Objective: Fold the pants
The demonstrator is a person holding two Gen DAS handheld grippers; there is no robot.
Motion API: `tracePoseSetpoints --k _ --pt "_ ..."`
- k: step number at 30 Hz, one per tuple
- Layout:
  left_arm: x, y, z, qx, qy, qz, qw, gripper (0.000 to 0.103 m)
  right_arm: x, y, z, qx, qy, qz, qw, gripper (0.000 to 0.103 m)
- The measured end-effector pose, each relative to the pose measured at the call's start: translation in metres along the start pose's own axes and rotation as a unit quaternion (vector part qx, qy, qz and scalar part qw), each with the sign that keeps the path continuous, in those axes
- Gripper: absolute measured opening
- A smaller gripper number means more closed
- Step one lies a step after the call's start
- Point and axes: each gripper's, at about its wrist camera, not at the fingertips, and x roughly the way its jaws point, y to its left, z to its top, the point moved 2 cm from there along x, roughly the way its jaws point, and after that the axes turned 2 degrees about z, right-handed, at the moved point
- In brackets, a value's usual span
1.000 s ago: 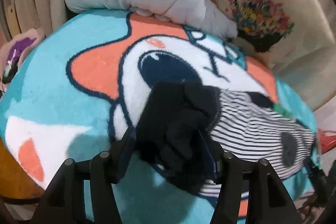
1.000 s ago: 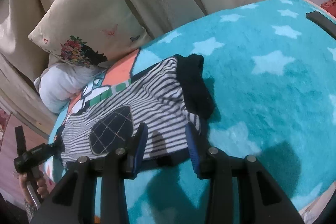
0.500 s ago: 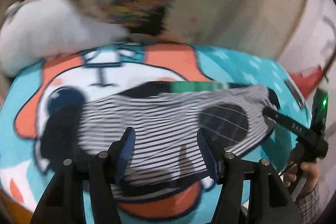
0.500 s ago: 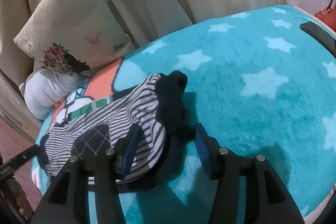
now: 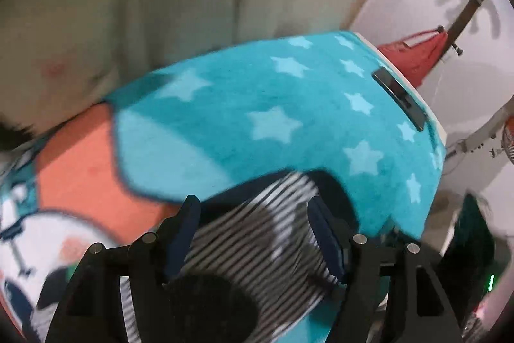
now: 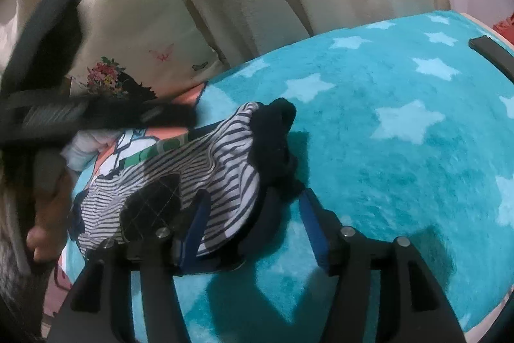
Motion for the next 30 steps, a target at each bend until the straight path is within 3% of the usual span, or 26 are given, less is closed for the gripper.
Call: tracePoseSetpoints --k 3,7,11,15,17,20,25,30 --pt "0.021 -0.008 0.016 0.009 0.014 -0.004 0.9999 0.073 0.000 0.003 -0.003 -0.016 0.000 -0.001 1.000 0.058" --pt "0.025 -0.013 0.018 0.013 -0.011 0.019 0.9997 0.073 -0.001 0.001 -0.009 -0.028 -0.006 0.003 1.000 0.058" --pt "0.009 -0.015 0.010 0.020 -0.073 0.083 0.9937 0.073 -0.003 -0.002 -0.013 -0.028 -0.013 0.013 0.999 0.060" --pt "-0.012 -0.014 -0.006 0.022 -0.129 0.164 0.9778 0.073 -0.003 -0.003 -0.016 -0.030 -0.020 0.017 0.999 0.062" --pt "-0.014 -0.014 -0.012 0.027 -0.137 0.179 0.9737 0.074 -0.004 -0.001 -0.019 -0.036 -0.022 0.012 0.999 0.063" --pt "-0.005 -0.012 -0.012 0.041 -0.111 0.169 0.9784 0.077 -0.005 0.003 -0.022 -0.047 -0.022 -0.003 0.999 0.063" --pt "0.017 -0.009 0.008 0.044 -0.052 0.091 0.9936 0.077 -0.006 0.008 -0.022 -0.050 -0.017 -0.009 0.999 0.064" --pt "0.052 -0.032 0.007 0.116 0.020 0.062 0.9911 0.078 -0.003 0.013 -0.015 -0.050 -0.010 0.008 0.999 0.065"
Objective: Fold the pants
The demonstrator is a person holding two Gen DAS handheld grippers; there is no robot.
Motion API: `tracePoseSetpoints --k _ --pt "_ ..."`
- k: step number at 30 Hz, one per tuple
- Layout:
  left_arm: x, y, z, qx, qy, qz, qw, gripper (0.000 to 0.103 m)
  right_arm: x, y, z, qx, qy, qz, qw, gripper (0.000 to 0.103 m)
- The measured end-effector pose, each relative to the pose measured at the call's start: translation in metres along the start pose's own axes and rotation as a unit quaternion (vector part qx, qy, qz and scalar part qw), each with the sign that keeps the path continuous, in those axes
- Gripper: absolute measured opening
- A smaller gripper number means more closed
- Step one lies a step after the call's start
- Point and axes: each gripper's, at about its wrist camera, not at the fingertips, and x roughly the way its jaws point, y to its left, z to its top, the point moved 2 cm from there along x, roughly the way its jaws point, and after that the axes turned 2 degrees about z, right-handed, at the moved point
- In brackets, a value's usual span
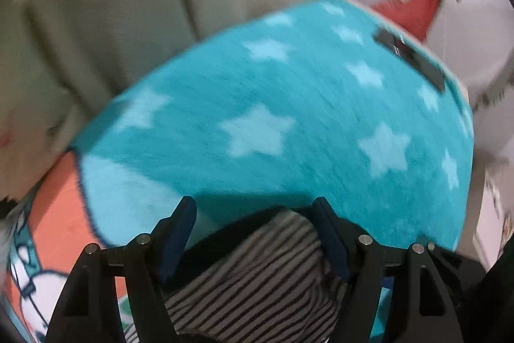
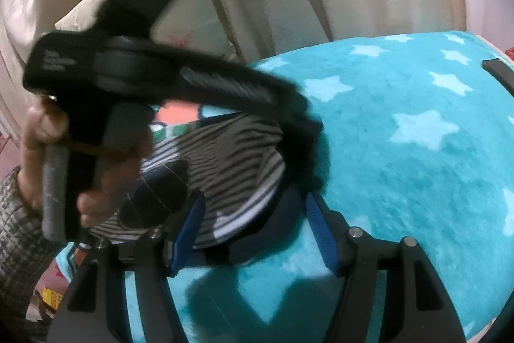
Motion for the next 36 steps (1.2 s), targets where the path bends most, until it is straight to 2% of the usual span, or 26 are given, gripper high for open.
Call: tracePoseSetpoints --k 2,3,4,5,6,9,11,14,15,17,18,19,20,23,25,27,31,33,35,36 --pt "0.011 -0.011 -0.001 0.016 0.017 0.004 0.9997 0.078 0.003 0.002 0.003 -0.003 -0.002 0.000 1.000 0.065" --pt "0.015 -0.013 -0.002 0.011 0.021 0.006 0.9997 0.076 0.004 0.003 0.003 -0.004 -0.003 -0.003 1.000 0.060" --pt "0.013 -0.014 -0.002 0.004 0.015 0.003 0.9999 0.067 0.005 0.004 0.004 -0.003 -0.006 -0.005 1.000 0.040" --pt "0.009 -0.015 -0.002 -0.001 0.008 -0.002 1.0000 0.036 0.006 0.004 0.005 -0.001 -0.005 -0.002 1.000 0.028" --pt "0.003 -0.015 -0.004 -0.008 0.004 0.000 1.0000 0.026 0.007 0.004 0.006 0.005 -0.001 0.004 1.000 0.019" --pt "-0.018 -0.005 -0.010 -0.033 -0.027 -0.006 0.9991 0.025 0.001 0.008 0.012 0.018 -0.010 0.022 1.000 0.016" --pt "-0.036 0.011 -0.018 -0.069 -0.048 -0.015 0.9963 0.025 -0.005 0.022 0.016 -0.008 -0.016 0.025 1.000 0.016" --pt "-0.065 0.045 -0.041 -0.135 -0.083 -0.009 0.9872 0.027 -0.005 0.050 0.019 -0.048 -0.013 0.038 0.998 0.016" --pt "-0.075 0.061 -0.054 -0.168 -0.096 -0.004 0.9811 0.028 -0.003 0.059 0.019 -0.059 -0.010 0.046 0.997 0.016" --pt "-0.089 0.082 -0.075 -0.215 -0.109 0.000 0.9705 0.036 0.005 0.077 0.017 -0.077 0.004 0.067 0.995 0.021" --pt "-0.098 0.096 -0.092 -0.244 -0.119 -0.003 0.9625 0.039 0.011 0.086 0.016 -0.084 0.013 0.077 0.993 0.025" --pt "-0.106 0.106 -0.107 -0.265 -0.126 -0.005 0.9561 0.041 0.017 0.094 0.014 -0.091 0.023 0.090 0.992 0.034" --pt "-0.114 0.116 -0.123 -0.288 -0.132 -0.003 0.9484 0.041 0.024 0.103 0.010 -0.098 0.035 0.105 0.989 0.037" --pt "-0.132 0.139 -0.169 -0.345 -0.143 0.018 0.9276 0.046 0.043 0.124 -0.002 -0.122 0.076 0.121 0.982 0.037" --pt "-0.144 0.146 -0.198 -0.373 -0.146 0.034 0.9156 0.047 0.044 0.135 -0.004 -0.145 0.086 0.119 0.978 0.038" --pt "-0.156 0.155 -0.226 -0.396 -0.153 0.054 0.9039 0.049 0.033 0.141 0.002 -0.160 0.077 0.124 0.976 0.037" --pt "-0.169 0.174 -0.276 -0.442 -0.167 0.094 0.8762 0.050 0.020 0.146 0.031 -0.143 0.040 0.101 0.984 0.037" --pt "-0.169 0.185 -0.295 -0.458 -0.175 0.106 0.8649 0.050 0.033 0.152 0.039 -0.135 0.044 0.080 0.987 0.037" --pt "-0.160 0.192 -0.307 -0.474 -0.159 0.115 0.8585 0.050 0.057 0.149 0.039 -0.119 0.071 0.075 0.988 0.037" --pt "-0.151 0.195 -0.312 -0.479 -0.153 0.098 0.8588 0.050 0.073 0.149 0.037 -0.109 0.092 0.075 0.987 0.038"
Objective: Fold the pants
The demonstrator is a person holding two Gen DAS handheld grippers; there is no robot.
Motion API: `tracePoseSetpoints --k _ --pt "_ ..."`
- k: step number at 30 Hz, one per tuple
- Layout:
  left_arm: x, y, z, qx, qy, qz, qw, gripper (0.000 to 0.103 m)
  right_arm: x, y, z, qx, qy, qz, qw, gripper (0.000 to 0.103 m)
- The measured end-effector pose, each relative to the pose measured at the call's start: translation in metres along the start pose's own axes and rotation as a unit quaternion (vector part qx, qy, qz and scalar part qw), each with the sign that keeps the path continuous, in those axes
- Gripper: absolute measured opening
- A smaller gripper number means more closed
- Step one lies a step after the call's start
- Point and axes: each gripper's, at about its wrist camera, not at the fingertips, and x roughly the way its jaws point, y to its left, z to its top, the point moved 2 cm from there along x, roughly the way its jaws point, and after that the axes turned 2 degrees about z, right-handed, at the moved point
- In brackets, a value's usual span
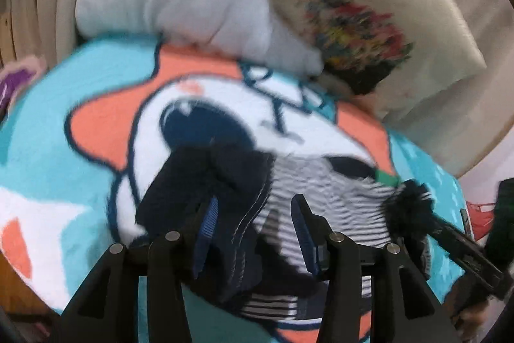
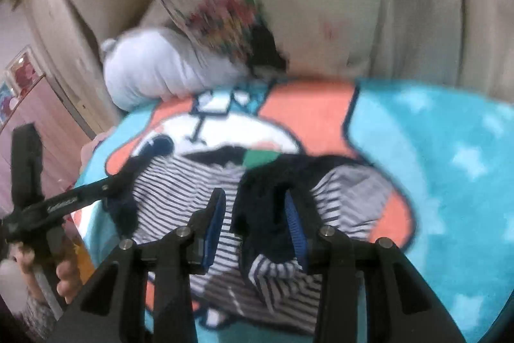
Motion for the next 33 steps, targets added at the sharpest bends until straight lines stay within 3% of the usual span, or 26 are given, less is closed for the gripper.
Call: tracePoseSetpoints --k 2,3,5,7,9,10,14,17,19,22,25,28,31,33 --pt "0.008 0.000 -0.004 0.012 0.009 -0.001 0.9999 0.050 0.028 -0.010 -0.011 0.020 0.053 -0.009 0.998 0.038" --pt "0.007 -0.003 -0.006 0.028 0.007 0.004 0.9996 0.050 0.026 -0.009 -0.011 0.013 0.035 -0.013 0.999 0.037" --pt "-0.002 -0.003 -0.004 0.035 0.002 -0.011 0.9993 0.050 0.021 -0.001 -0.007 0.005 0.052 -0.029 0.998 0.037" --pt "-0.016 0.010 0.002 0.006 -0.011 -0.049 0.9987 0.050 0.004 0.012 0.000 0.000 0.030 -0.026 0.999 0.038" --pt "-0.027 0.027 0.009 -0.025 -0.024 -0.058 0.9977 0.050 -0.010 0.033 0.005 -0.028 0.019 -0.024 0.999 0.046" --pt "-0.030 0.035 0.010 -0.040 -0.028 -0.056 0.9972 0.051 -0.013 0.043 0.008 -0.039 0.018 -0.022 0.999 0.051" --pt "-0.040 0.076 0.011 -0.099 -0.059 0.008 0.9933 0.053 0.011 0.087 0.021 -0.068 0.054 0.012 0.996 0.053" --pt "-0.042 0.102 0.004 -0.134 -0.054 0.008 0.9894 0.053 0.045 0.118 0.025 -0.091 0.089 0.027 0.992 0.053" --pt "-0.044 0.116 -0.001 -0.145 -0.052 0.014 0.9880 0.053 0.066 0.144 0.025 -0.121 0.108 0.016 0.987 0.053" --pt "-0.048 0.134 -0.005 -0.154 -0.047 0.013 0.9868 0.053 0.089 0.167 0.025 -0.157 0.130 -0.035 0.979 0.053" --pt "-0.053 0.147 -0.011 -0.158 -0.053 0.002 0.9859 0.053 0.089 0.152 0.021 -0.136 0.134 -0.041 0.981 0.053" --pt "-0.055 0.152 -0.010 -0.157 -0.062 -0.007 0.9855 0.053 0.070 0.129 0.019 -0.103 0.112 -0.032 0.988 0.053" --pt "-0.055 0.149 -0.007 -0.149 -0.067 -0.021 0.9863 0.053 0.043 0.107 0.020 -0.096 0.076 -0.079 0.989 0.053" --pt "-0.056 0.147 -0.008 -0.137 -0.072 -0.020 0.9878 0.053 0.030 0.086 0.020 -0.095 0.062 -0.144 0.983 0.053"
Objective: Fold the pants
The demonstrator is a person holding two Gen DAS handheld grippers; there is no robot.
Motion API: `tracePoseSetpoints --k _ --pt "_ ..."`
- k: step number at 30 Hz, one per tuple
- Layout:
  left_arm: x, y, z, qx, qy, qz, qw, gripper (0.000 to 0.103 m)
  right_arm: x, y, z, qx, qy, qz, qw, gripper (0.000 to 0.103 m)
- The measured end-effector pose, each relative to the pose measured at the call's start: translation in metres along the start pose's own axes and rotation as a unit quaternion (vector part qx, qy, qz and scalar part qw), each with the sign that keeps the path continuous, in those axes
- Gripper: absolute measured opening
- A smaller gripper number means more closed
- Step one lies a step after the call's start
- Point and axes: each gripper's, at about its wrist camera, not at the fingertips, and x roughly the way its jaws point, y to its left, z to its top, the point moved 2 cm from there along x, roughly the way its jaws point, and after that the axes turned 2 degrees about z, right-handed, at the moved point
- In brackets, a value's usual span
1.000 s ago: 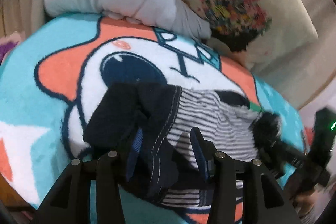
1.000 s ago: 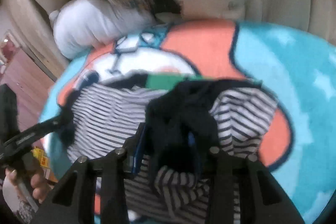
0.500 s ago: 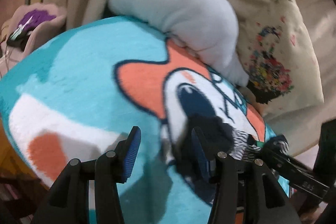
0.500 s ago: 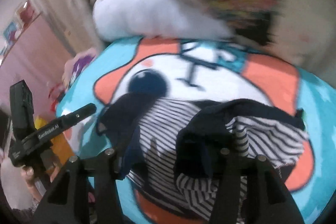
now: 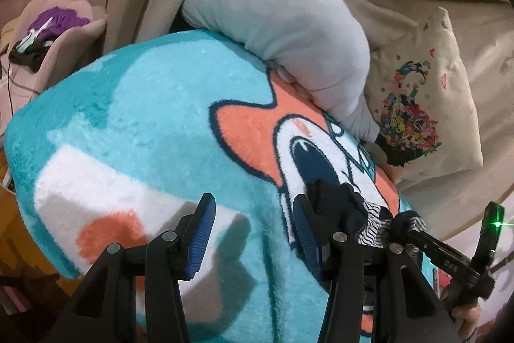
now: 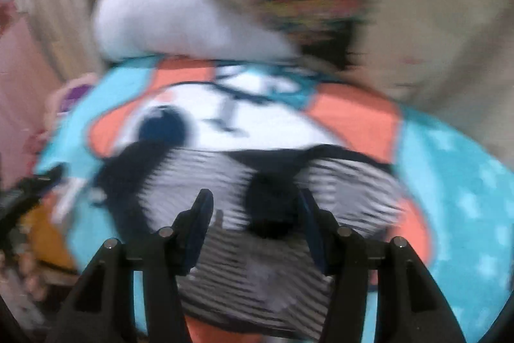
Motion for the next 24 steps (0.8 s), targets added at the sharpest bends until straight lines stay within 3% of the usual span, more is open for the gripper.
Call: tracePoseSetpoints --k 4,7,8,10,13,15,19,20,21,22,24 --pt "-0.005 -0.001 0.000 0.012 -0.015 0.002 0.9998 0.053 -0.012 -0.073 -0.018 0.057 -0.002 -0.111 0.992 0.053" --pt "-0.005 -0.005 -0.001 0.018 -0.019 -0.001 0.9997 0.057 -0.028 -0.132 -0.038 0.116 -0.002 -0.224 0.968 0.053" --pt "-0.004 -0.007 -0.003 0.021 -0.019 0.000 0.9996 0.057 -0.036 -0.141 -0.043 0.127 -0.012 -0.234 0.964 0.053" --pt "-0.001 -0.015 -0.006 0.032 -0.014 0.004 0.9994 0.057 -0.052 -0.135 -0.046 0.135 -0.045 -0.160 0.977 0.053" --pt "-0.001 -0.029 -0.010 0.041 -0.005 -0.002 0.9991 0.057 -0.053 -0.088 -0.038 0.082 -0.064 -0.040 0.994 0.053" --pt "-0.005 -0.040 -0.013 0.057 -0.007 0.001 0.9984 0.057 -0.038 -0.049 -0.029 0.029 -0.060 -0.012 0.998 0.054" --pt "-0.017 -0.056 -0.019 0.074 -0.016 0.011 0.9970 0.057 0.014 -0.005 -0.023 -0.026 -0.030 -0.013 0.999 0.054" --pt "-0.019 -0.059 -0.021 0.077 -0.017 0.014 0.9967 0.057 0.026 -0.004 -0.024 -0.030 -0.020 -0.014 0.999 0.047" --pt "-0.020 -0.061 -0.022 0.080 -0.017 0.016 0.9965 0.057 0.035 -0.003 -0.025 -0.037 -0.013 -0.023 0.999 0.007" --pt "-0.021 -0.063 -0.023 0.082 -0.017 0.016 0.9963 0.057 0.039 -0.008 -0.026 -0.038 -0.011 -0.030 0.999 0.007" --pt "-0.021 -0.067 -0.024 0.087 -0.017 0.018 0.9959 0.057 0.024 -0.030 -0.028 0.013 -0.035 0.002 0.999 0.007"
